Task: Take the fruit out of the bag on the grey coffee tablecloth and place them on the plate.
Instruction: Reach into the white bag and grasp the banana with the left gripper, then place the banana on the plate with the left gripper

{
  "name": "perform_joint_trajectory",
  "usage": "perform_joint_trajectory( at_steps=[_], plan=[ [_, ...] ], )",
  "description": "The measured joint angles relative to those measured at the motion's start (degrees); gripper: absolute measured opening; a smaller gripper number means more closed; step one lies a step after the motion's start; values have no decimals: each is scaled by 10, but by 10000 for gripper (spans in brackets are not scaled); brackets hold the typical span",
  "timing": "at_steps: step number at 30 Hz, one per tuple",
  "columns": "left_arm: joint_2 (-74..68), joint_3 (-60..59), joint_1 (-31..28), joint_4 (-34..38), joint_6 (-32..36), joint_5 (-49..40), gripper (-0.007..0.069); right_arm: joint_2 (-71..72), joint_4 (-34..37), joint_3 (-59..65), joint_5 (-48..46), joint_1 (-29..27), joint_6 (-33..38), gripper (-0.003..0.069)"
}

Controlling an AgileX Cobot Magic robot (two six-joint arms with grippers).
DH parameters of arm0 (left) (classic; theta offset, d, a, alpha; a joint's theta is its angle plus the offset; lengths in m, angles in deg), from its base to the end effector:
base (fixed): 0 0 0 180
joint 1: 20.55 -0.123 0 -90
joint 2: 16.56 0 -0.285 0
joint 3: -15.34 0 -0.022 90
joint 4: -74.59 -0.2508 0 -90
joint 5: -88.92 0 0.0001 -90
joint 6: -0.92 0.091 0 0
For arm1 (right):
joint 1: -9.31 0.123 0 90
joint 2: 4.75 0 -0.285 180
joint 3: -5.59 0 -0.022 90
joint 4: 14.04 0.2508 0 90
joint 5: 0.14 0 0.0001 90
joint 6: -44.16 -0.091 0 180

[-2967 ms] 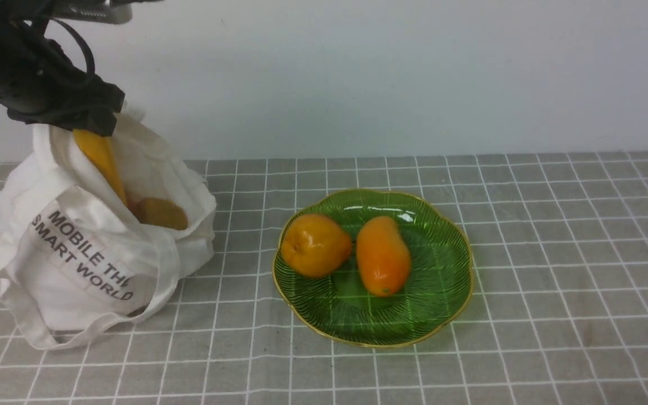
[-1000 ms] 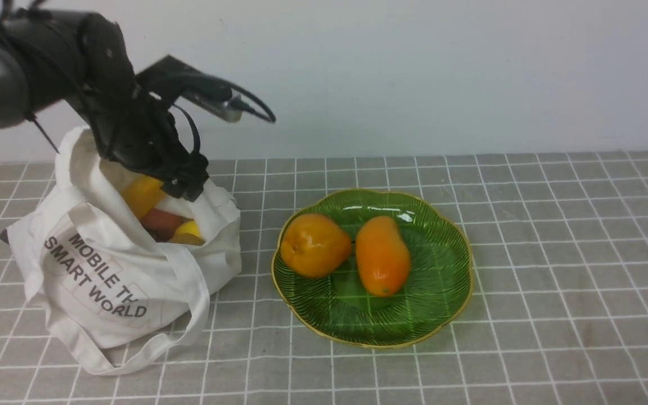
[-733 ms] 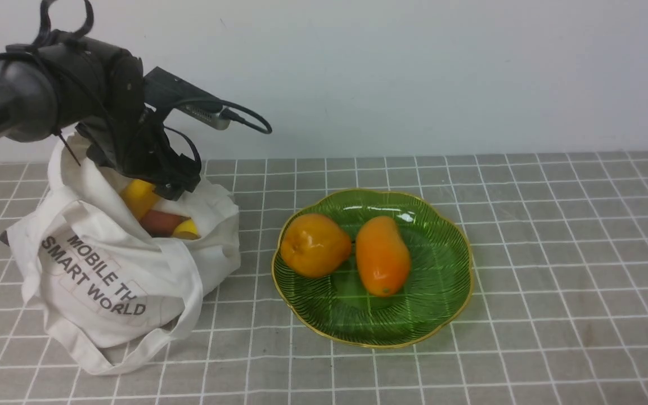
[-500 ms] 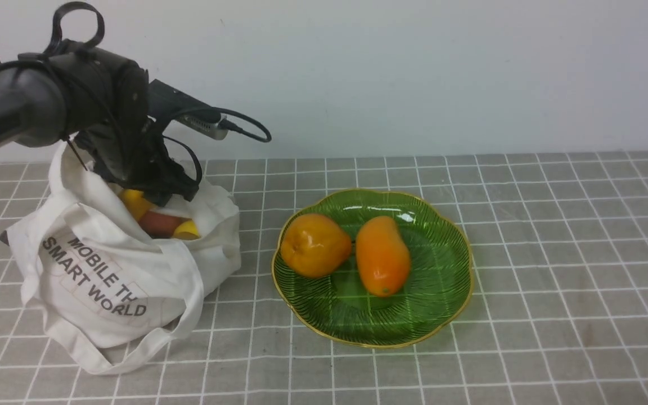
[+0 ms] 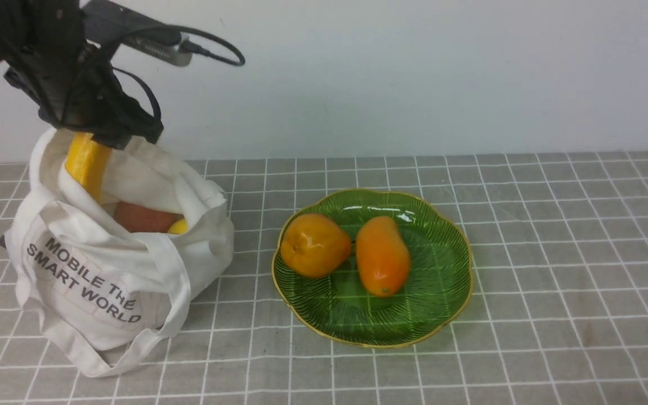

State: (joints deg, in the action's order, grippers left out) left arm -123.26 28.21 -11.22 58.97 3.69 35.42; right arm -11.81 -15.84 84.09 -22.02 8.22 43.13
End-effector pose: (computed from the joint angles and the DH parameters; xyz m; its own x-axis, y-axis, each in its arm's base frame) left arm 0.3810 -0.0426 0.3272 -0.7939 0.3397 -0.5043 0.2125 0.9321 0.2934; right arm 0.0523 -0.0021 0.1720 -0.2998 -0.0055 -0.9540 0.0268 0.9995 -0.0142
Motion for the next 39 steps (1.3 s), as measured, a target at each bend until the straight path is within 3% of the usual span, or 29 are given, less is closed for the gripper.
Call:
perform_joint_trajectory(
  at_steps=[5, 10, 14, 25, 29, 34, 39],
  plan=[
    [38, 0, 0, 34, -31, 28, 268, 0, 0, 0, 0, 0, 0, -15],
    [66, 0, 0, 90, -32, 31, 268, 0, 0, 0, 0, 0, 0, -15],
    [99, 0, 0, 96, -28, 54, 268, 0, 0, 0, 0, 0, 0, -15],
    [118, 0, 0, 28, 75, 166, 268, 0, 0, 0, 0, 0, 0, -15],
    [104, 0, 2, 12, 47, 166, 268, 0, 0, 0, 0, 0, 0, -15],
    [131, 0, 50, 80, -18, 195, 268, 0, 0, 0, 0, 0, 0, -15],
    [137, 2, 158, 149, 11, 180, 268, 0, 0, 0, 0, 0, 0, -15]
  ],
)
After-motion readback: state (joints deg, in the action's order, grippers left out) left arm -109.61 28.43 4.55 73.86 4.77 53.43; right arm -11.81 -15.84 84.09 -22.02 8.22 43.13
